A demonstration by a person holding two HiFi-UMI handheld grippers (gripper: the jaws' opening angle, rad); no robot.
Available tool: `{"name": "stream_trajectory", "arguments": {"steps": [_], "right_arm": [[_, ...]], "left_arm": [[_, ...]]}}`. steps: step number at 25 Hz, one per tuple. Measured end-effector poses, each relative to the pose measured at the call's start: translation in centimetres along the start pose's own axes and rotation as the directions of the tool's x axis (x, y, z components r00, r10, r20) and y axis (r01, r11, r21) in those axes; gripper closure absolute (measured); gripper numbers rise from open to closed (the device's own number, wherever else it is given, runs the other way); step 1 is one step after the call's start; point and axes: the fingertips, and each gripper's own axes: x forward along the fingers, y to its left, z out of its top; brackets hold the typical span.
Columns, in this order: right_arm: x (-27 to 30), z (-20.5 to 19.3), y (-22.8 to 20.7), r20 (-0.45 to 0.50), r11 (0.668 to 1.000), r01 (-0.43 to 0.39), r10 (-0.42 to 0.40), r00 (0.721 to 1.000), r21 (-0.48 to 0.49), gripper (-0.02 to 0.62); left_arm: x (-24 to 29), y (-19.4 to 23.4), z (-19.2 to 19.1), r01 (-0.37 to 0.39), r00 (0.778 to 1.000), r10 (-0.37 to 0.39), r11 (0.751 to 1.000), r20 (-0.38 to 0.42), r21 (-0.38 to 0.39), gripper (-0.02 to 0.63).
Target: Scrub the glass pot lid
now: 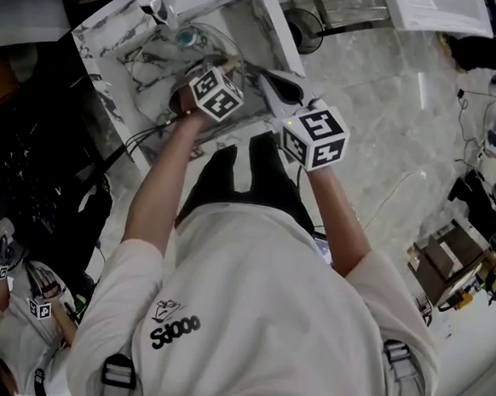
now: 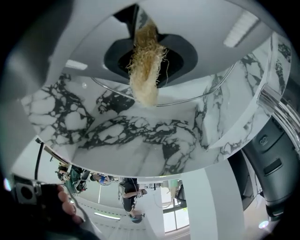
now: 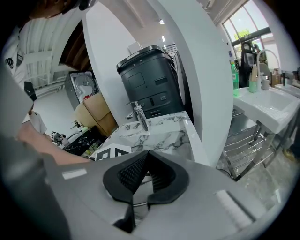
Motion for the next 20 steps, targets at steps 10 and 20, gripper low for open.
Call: {"name": "stream_trajectory", "arguments": {"steps": [10,20], "right_arm": [[0.0,-0.4,1.7,-0.002,1.0,0.023,-0.023,1.0,0.003,0.592],[0.7,-0.1,3.1,-0.002,1.0,0.015,-0.015,1.0,-0.008,0.592]], "left_arm": [[-0.7,-2.4,-1.8,0.17,0.985,-0.169,0.977,-0.02,0.126,0.543],[-2.3,-5.3,-4.4,0.353,0.935,-0.334,0.882,-0.117,0.31,0.543]]}}
